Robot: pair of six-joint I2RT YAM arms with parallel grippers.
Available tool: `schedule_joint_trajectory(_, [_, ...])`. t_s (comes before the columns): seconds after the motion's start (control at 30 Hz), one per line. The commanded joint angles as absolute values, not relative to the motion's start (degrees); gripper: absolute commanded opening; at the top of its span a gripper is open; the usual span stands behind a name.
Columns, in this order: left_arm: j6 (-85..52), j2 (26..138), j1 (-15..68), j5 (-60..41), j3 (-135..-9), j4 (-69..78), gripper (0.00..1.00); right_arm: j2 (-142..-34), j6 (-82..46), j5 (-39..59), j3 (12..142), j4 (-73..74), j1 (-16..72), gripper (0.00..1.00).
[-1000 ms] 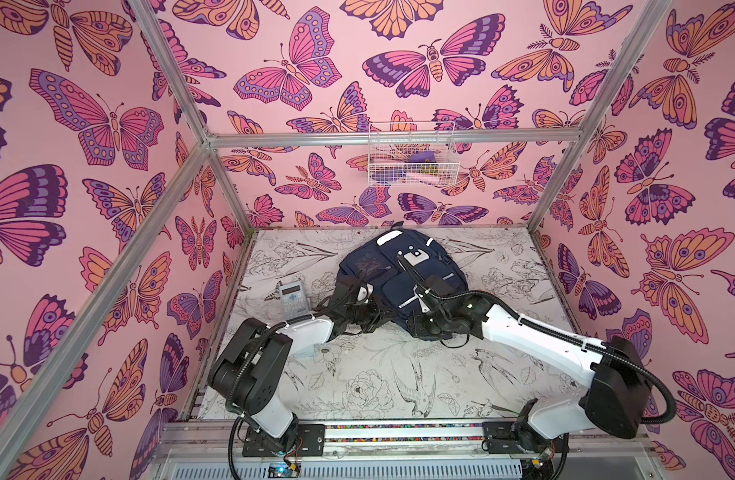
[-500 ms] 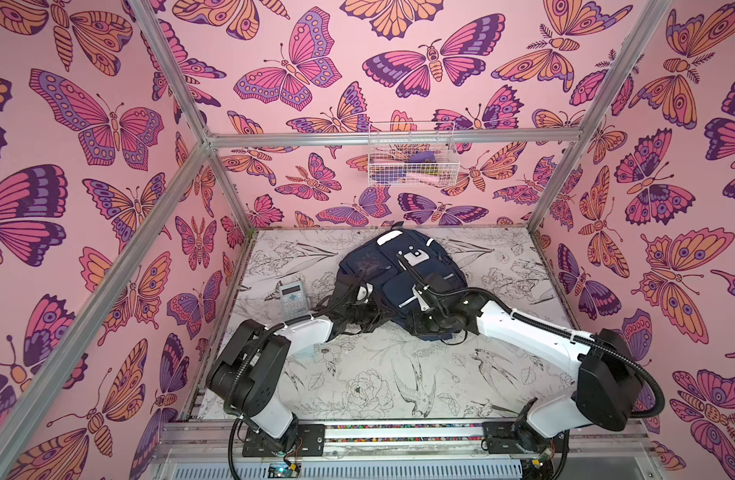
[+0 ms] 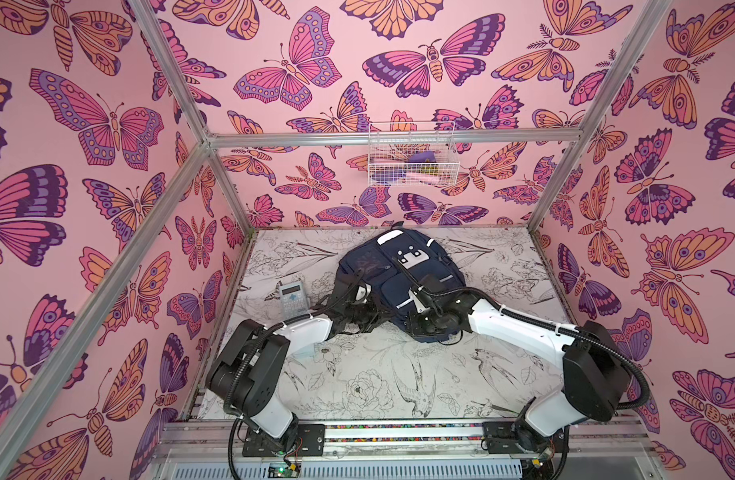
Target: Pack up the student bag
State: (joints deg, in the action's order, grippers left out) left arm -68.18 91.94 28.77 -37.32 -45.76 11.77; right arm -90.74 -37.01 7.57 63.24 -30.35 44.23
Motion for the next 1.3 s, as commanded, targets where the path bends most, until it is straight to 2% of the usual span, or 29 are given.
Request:
schedule_joint_trajectory(0.0, [-67.0, 89.2, 28.6, -39.7, -48.0, 15.8, 0.00, -91.6, -36.1, 7.2, 63.5, -30.3, 43.9, 0.11])
schedule_joint_trajectory(0.17, [-66.3, 89.6, 28.6, -39.3, -47.9, 15.1, 0.00, -90.9, -35.8, 7.3, 64.8, -32.5, 43.9, 0.00])
schedule_joint_trajectory(0.43, [-60.0, 89.7, 25.9, -35.0, -48.5, 6.4, 0.00, -87.2, -36.6, 7.3, 67.6, -39.9, 43.9, 0.00])
schedule_joint_trajectory(0.6, [-49.6, 90.0, 20.5, -30.1, -51.6, -5.7, 0.00, -85.1, -36.3, 6.4, 67.5, -43.3, 44.0, 0.00])
schedule_joint_trajectory(0.9, [-42.5, 89.0, 9.3, -22.7, -53.9, -16.4, 0.00, -84.6, -35.7, -1.1, 66.6, -48.5, 42.0, 0.00])
schedule_joint_trajectory(1.0, [-40.4, 88.8, 5.9, -20.1, -55.1, -19.6, 0.00, -84.4, -34.5, -1.9, 66.0, -48.8, 40.4, 0.00])
schedule_joint_trajectory(1.1, [-37.3, 89.2, 5.3, -21.6, -57.5, -22.0, 0.00, -84.6, -32.0, 1.2, 67.2, -47.6, 40.3, 0.00])
schedule_joint_trajectory(1.2, [-36.5, 86.9, 7.9, -22.2, -58.3, -24.8, 0.26, -85.3, -29.9, 7.1, 69.5, -46.3, 40.5, 0.00])
schedule_joint_trajectory(1.27, [-36.7, 83.0, 10.8, -20.9, -57.7, -27.7, 0.36, -86.1, -29.2, 9.3, 71.6, -45.9, 40.9, 0.00])
